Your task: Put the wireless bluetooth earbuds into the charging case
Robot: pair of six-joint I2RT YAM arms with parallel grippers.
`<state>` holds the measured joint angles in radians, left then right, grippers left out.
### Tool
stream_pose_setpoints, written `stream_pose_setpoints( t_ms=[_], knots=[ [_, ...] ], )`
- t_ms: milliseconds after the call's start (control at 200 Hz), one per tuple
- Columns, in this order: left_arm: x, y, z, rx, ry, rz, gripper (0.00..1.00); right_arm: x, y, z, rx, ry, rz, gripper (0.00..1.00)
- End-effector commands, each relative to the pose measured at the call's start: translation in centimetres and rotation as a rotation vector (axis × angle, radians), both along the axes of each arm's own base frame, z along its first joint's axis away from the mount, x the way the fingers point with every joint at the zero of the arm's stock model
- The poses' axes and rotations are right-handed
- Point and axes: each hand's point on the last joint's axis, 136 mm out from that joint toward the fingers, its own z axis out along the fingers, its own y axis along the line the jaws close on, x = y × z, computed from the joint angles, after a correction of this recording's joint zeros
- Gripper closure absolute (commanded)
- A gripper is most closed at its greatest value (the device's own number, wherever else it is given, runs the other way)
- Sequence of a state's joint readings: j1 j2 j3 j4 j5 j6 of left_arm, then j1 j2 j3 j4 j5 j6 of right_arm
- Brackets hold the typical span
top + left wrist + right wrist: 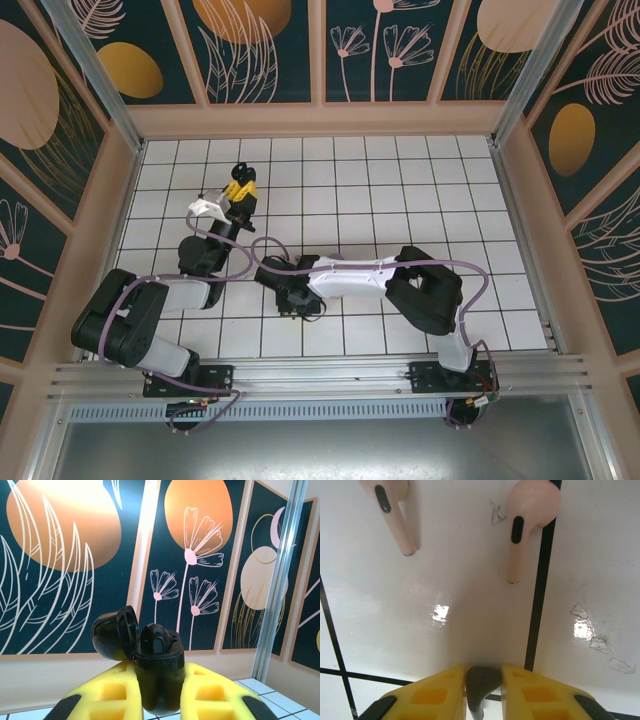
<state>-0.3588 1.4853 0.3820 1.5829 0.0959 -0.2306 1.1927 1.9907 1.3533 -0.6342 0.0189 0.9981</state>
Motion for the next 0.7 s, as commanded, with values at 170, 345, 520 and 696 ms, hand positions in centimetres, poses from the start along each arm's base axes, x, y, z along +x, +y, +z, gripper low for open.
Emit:
stream_pose_setpoints(
  t_ms=[170, 345, 520, 696],
  knots=[
    [-1.3, 0.0, 3.4, -0.045, -0.105, -0.037, 1.00, 1.4, 0.2, 0.9, -0.001, -0.079, 0.015, 0.82],
    [-1.7, -0.5, 4.0, -0.022, -0.112, -0.066, 1.00, 2.6, -0.2, 4.1, 0.038, -0.169, -0.003, 0.82],
    [-2.5, -1.5, 4.7, 0.015, -0.126, -0.130, 1.00, 4.3, -1.6, 8.2, 0.081, -0.273, -0.023, 0.83],
    [-3.8, -2.5, 4.7, 0.048, -0.137, -0.206, 1.00, 7.4, -4.5, 13.4, 0.158, -0.386, -0.062, 0.83]
  ],
)
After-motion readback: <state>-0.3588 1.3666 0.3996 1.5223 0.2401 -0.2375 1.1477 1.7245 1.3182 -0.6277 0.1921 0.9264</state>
